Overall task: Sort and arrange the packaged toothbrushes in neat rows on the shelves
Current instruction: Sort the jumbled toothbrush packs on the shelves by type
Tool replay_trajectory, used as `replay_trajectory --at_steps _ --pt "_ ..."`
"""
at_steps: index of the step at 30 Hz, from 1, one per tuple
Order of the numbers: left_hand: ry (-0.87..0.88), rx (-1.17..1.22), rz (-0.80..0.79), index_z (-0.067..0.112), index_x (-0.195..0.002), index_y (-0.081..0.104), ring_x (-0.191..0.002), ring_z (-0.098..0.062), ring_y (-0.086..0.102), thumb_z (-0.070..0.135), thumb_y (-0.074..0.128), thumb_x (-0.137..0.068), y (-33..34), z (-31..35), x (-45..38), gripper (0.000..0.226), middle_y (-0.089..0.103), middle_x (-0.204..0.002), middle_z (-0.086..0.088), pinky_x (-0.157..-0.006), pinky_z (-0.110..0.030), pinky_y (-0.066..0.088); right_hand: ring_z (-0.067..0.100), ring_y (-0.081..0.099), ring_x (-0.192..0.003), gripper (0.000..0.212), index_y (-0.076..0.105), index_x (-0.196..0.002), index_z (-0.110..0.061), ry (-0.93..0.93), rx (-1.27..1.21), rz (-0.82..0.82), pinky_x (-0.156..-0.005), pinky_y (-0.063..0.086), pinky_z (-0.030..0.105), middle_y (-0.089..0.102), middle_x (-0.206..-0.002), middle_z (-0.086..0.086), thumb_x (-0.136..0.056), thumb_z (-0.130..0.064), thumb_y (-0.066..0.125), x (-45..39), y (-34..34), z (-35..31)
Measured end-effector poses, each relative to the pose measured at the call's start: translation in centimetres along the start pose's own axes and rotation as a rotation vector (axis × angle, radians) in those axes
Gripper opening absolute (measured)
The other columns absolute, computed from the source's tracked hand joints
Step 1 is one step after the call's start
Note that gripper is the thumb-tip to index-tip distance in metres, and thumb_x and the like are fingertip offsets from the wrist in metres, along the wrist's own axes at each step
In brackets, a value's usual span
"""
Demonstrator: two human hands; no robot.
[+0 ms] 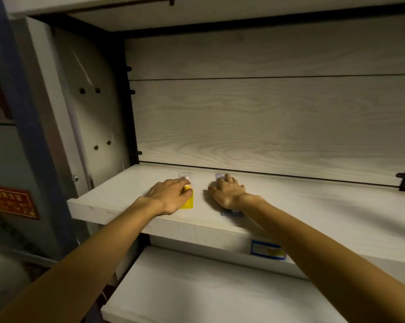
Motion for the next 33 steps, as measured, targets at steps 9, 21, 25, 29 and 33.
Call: replay_trajectory --at_steps 9,21,25,29,33 --pt "-0.016 -0.011 -0.002 0.025 -0.14 0.045 -0.129 -0.027 0.045 0.043 0.035 -0.101 -0.6 -6.6 -0.5 0.043 0.048 -0.147 -0.002 -0.098 -0.039 0.038 0.033 0.027 -0.144 0.066 0.04 -0.149 -0.014 0.081 0.073 0.117 -0.118 0.021 0.054 0.03 -0.157 0.01 -0.102 -0.059 0.031 -0.2 -0.4 -1.0" --pt "0.15 -0.03 0.059 0.022 -0.151 0.039 -0.144 -0.026 0.033 0.056 0.025 -0.104 -2.5 4.8 2.3 0.06 0.032 -0.16 -0.002 -0.116 -0.045 0.03 0.024 0.006 -0.155 0.063 0.018 -0.159 -0.016 0.038 0.178 0.278 -0.124 0.012 0.047 0.009 -0.168 0.004 -0.106 -0.049 0.028 7.9 -4.6 5.1" --pt "0.196 0.064 0.046 0.022 -0.15 0.039 -0.143 -0.026 0.035 0.057 0.029 -0.103 -3.0 13.2 3.6 0.06 0.038 -0.157 -0.001 -0.112 -0.041 0.03 0.027 0.003 -0.155 0.068 0.018 -0.158 -0.013 0.081 0.427 0.365 -0.125 0.009 0.045 0.01 -0.167 0.007 -0.104 -0.053 0.028 15.5 -8.3 12.0" --pt "0.303 0.038 0.129 0.02 -0.149 0.04 -0.141 -0.027 0.038 0.058 0.03 -0.102 -3.6 24.6 6.7 0.061 0.04 -0.156 -0.004 -0.113 -0.041 0.029 0.031 0.009 -0.154 0.065 0.027 -0.154 -0.015 0.11 0.565 0.383 -0.124 0.014 0.047 0.018 -0.165 0.011 -0.103 -0.054 0.031 24.4 -10.9 19.5" --pt "0.447 0.017 0.188 0.019 -0.147 0.041 -0.138 -0.025 0.039 0.055 0.035 -0.101 -3.1 36.4 11.6 0.058 0.041 -0.152 -0.003 -0.108 -0.04 0.032 0.03 0.029 -0.145 0.055 0.04 -0.147 -0.016 0.069 0.588 0.488 -0.116 0.029 0.043 0.039 -0.154 0.01 -0.101 -0.047 0.042 34.0 -13.8 24.6"
Point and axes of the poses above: each hand's wrist, its own x-axis away from the middle knuckle, its own y-axis out of the palm, z = x × y, the point moved 10 cm from there along -x, towards the middle knuckle
